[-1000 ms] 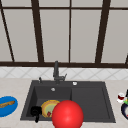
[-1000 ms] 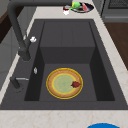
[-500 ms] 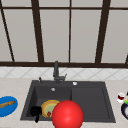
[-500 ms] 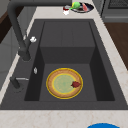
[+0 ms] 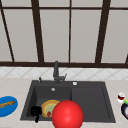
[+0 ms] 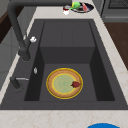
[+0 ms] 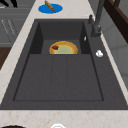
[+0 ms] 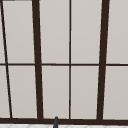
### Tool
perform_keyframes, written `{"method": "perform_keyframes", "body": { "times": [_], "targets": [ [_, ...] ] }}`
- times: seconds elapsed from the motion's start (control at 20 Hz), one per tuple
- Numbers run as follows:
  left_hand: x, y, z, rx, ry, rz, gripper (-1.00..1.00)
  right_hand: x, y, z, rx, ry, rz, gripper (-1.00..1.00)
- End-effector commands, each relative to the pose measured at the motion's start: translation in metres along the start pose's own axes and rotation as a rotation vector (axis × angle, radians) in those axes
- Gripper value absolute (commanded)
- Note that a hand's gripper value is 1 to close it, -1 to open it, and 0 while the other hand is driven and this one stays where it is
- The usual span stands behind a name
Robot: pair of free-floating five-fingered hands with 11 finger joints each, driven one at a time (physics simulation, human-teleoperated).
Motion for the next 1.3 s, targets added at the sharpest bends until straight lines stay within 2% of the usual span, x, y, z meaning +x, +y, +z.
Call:
{"method": "perform_keyframes", "body": {
  "times": [0.0, 0.2, 0.4, 0.45, 0.5, 0.55, 0.8, 0.95, 1.05, 1.1, 1.25],
  "targets": [
    [0.0, 0.0, 0.0, 0.0, 0.0, 0.0, 0.0, 0.001, 0.007, -0.013, 0.0, 0.069, -0.104, -1.0],
    [0.0, 0.0, 0.0, 0.0, 0.0, 0.0, 0.0, 0.0, 0.014, -0.025, -0.02, 0.122, -0.124, -1.0],
    [0.0, 0.0, 0.0, 0.0, 0.0, 0.0, 0.0, -0.001, 0.025, -0.041, 0.025, 0.12, -0.157, -1.0],
    [0.0, 0.0, 0.0, 0.0, 0.0, 0.0, 0.0, -0.001, 0.028, -0.045, 0.014, 0.124, -0.133, -1.0],
    [0.0, 0.0, 0.0, 0.0, 0.0, 0.0, 0.0, -0.001, 0.027, -0.045, 0.036, 0.145, -0.022, -1.0],
    [0.0, 0.0, 0.0, 0.0, 0.0, 0.0, 0.0, -0.001, 0.032, -0.05, 0.028, 0.14, -0.007, -1.0],
    [0.0, 0.0, 0.0, 0.0, 0.0, 0.0, 0.0, 0.013, 0.03, -0.073, -0.073, 0.108, -0.111, -1.0],
    [0.0, 0.0, 0.0, 0.0, 0.0, 0.0, 0.0, 0.012, 0.034, -0.074, -0.111, 0.129, -0.107, -1.0],
    [0.0, 0.0, 0.0, 0.0, 0.0, 0.0, 0.0, 0.011, 0.037, -0.071, -0.147, 0.147, -0.125, -1.0],
    [0.0, 0.0, 0.0, 0.0, 0.0, 0.0, 0.0, 0.008, 0.036, -0.067, -0.161, 0.154, -0.141, 1.0],
    [0.0, 0.0, 0.0, 0.0, 0.0, 0.0, 0.0, 0.005, 0.033, -0.064, -0.278, 0.158, -0.162, 1.0]
  ]
}}
